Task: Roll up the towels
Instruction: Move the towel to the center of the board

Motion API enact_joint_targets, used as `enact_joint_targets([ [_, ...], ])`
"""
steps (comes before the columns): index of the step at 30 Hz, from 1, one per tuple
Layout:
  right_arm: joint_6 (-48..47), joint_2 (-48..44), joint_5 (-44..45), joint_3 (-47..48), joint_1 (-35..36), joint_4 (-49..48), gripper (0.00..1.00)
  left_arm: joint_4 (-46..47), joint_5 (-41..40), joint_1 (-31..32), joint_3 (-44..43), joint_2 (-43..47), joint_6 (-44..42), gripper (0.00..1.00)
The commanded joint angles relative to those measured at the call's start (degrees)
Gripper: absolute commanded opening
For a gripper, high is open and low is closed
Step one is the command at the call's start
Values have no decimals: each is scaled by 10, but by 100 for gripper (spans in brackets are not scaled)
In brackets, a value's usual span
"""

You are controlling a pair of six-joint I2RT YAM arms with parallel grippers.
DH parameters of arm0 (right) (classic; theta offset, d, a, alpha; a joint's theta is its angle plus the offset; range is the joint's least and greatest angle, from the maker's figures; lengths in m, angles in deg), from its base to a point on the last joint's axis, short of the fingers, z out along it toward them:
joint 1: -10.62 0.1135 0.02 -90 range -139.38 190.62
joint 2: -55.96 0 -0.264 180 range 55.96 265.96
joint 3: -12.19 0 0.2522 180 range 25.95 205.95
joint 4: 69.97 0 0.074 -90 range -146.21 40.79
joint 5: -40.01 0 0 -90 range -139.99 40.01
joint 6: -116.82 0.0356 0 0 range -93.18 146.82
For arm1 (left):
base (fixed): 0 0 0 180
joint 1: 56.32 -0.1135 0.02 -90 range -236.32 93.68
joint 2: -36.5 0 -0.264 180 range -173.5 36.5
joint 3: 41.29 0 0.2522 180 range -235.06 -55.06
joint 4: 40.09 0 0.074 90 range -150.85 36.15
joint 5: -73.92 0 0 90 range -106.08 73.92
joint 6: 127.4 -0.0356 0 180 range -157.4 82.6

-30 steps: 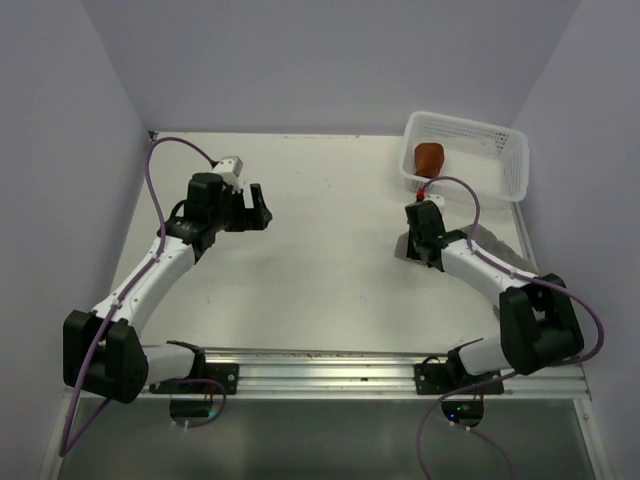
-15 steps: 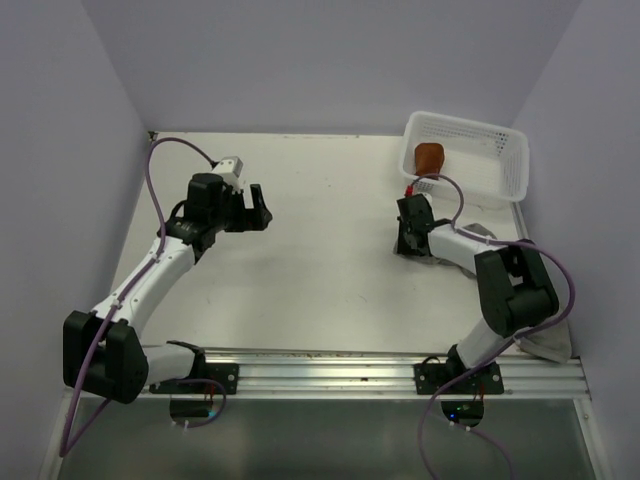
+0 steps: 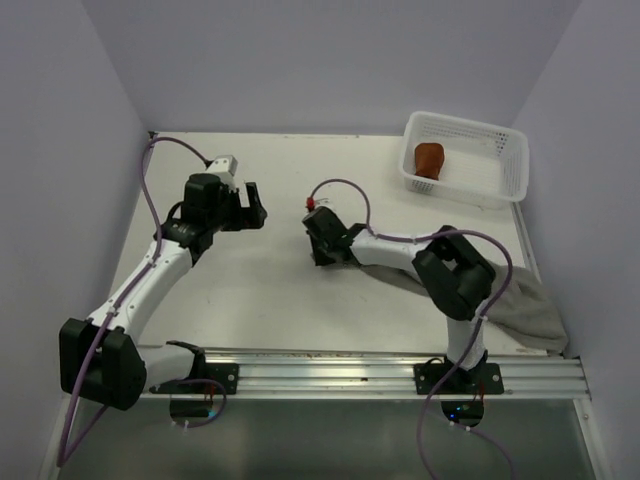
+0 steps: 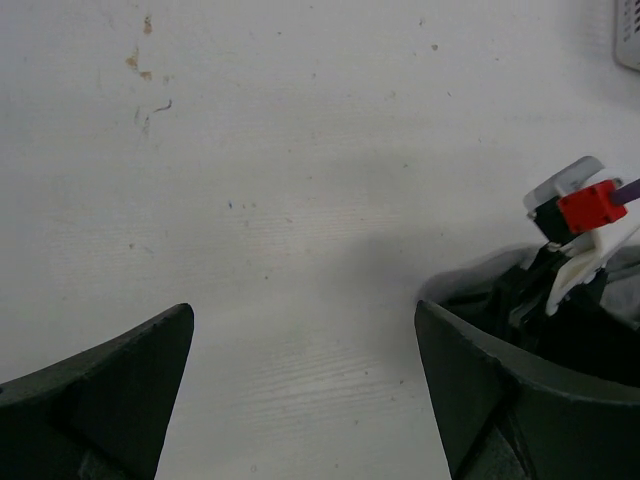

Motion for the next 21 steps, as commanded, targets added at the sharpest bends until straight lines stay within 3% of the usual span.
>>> enact_joint_targets([
  [1, 69, 69, -77, 116, 49, 15, 26, -2, -74, -4, -10, 25, -12, 96],
  [6, 106, 121, -132, 230, 70, 4, 29, -10, -162, -4, -5, 57, -12, 98],
  [11, 111, 46, -109, 200, 60, 13, 40, -19, -196, -5, -10, 58, -5, 99],
  [15, 97, -57, -87, 131, 38, 13, 51, -15, -168, -7, -8, 51, -3, 99],
  [21, 88, -235, -26, 14, -1, 49, 51, -9, -59, -5, 4, 4, 34, 99],
])
